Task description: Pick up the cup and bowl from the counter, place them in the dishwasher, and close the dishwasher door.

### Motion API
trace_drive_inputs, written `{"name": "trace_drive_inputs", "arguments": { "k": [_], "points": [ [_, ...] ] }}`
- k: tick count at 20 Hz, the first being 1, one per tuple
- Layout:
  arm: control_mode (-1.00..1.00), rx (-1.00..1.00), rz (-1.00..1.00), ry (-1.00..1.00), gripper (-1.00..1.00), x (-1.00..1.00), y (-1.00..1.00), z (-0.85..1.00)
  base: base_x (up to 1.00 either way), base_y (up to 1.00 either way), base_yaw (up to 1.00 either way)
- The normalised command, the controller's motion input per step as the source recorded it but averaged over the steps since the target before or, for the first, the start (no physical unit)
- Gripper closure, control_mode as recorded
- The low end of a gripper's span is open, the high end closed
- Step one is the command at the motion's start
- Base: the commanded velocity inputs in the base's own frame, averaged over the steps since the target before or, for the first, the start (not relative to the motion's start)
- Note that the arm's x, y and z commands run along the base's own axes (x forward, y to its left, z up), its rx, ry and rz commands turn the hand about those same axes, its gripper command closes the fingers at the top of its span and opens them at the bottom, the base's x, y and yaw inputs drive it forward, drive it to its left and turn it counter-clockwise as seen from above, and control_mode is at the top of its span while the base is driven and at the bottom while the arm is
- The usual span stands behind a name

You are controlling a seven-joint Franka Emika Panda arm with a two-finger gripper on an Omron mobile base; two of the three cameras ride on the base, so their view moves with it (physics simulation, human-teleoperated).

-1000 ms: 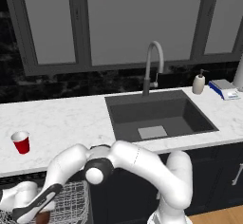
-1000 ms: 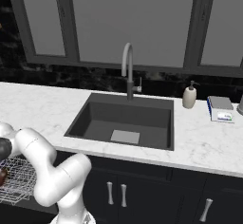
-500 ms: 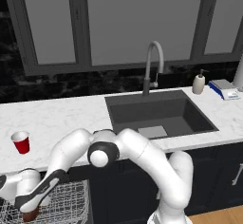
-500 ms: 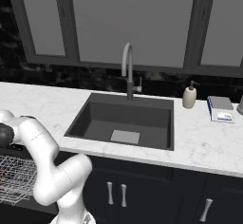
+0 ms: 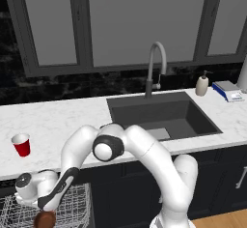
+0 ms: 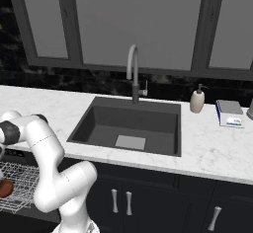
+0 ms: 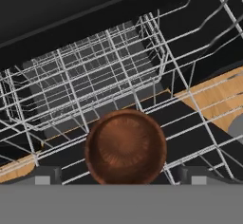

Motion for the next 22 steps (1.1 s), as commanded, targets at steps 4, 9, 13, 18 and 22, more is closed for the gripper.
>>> {"name": "trace_drive_inputs", "arguments": {
  "k": [4, 9, 13, 18, 22],
  "points": [
    [-1.0, 0.02, -0.08, 0.0, -1.0, 0.27, 0.12, -0.12, 0.0, 0.0, 0.0],
    [-1.0, 0.0, -0.01, 0.01, -1.0, -0.03, 0.08, 0.5, 0.0, 0.0, 0.0],
    [-1.0, 0.02, 0.0, 0.01, -1.0, -0.31, -0.23, 0.98, 0.0, 0.0, 0.0],
    [-1.0, 0.09, 0.0, 0.0, -1.0, -0.2, -0.3, 1.0, 0.0, 0.0, 0.0],
    [-1.0, 0.18, 0.0, 0.0, -1.0, -0.05, -0.26, 1.0, 0.0, 0.0, 0.0]
  ]
}}
